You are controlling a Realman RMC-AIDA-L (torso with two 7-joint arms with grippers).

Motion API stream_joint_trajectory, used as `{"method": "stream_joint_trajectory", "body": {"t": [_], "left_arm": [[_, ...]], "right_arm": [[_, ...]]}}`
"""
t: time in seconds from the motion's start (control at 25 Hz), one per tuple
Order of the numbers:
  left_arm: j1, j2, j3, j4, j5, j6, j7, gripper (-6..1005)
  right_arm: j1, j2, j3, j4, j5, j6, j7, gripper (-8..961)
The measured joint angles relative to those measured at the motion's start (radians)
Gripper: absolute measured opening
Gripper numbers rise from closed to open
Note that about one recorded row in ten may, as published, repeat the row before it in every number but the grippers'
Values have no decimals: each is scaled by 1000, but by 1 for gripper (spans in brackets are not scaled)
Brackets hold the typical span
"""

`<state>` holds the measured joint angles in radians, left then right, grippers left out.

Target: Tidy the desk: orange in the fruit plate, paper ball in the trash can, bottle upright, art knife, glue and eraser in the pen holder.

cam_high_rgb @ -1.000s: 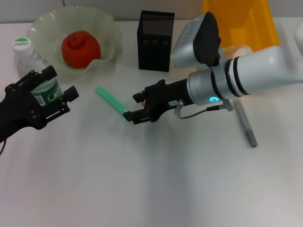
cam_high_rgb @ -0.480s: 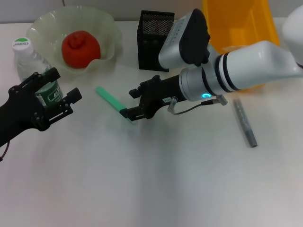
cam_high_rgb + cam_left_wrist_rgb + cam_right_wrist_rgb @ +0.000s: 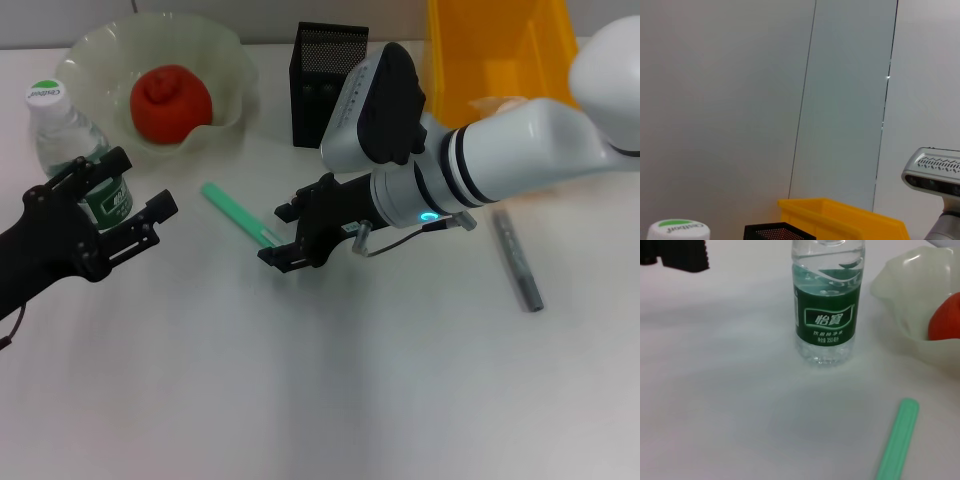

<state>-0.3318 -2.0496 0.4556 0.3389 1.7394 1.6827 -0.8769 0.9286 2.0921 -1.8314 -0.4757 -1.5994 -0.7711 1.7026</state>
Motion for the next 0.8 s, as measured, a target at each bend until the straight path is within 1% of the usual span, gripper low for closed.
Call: {"method": "stream_joint_trajectory", "body": {"t": [0.16, 0.52, 0.68, 0.8], "left_arm": [[6, -7, -1, 2, -1, 0, 9, 818], [10, -12, -3, 0, -5, 6, 21, 812], [11, -16, -4, -1, -6, 6, 24, 811], [12, -18, -5, -9, -6, 6, 32, 811]], "right_arm": [[-2, 0, -31, -1, 7, 29, 0, 632], [-7, 0, -44, -3, 17, 40, -4, 496], [-5, 0, -84, 0, 44, 47, -7, 444], [-4, 0, -110, 0, 47, 64, -6, 426]]}}
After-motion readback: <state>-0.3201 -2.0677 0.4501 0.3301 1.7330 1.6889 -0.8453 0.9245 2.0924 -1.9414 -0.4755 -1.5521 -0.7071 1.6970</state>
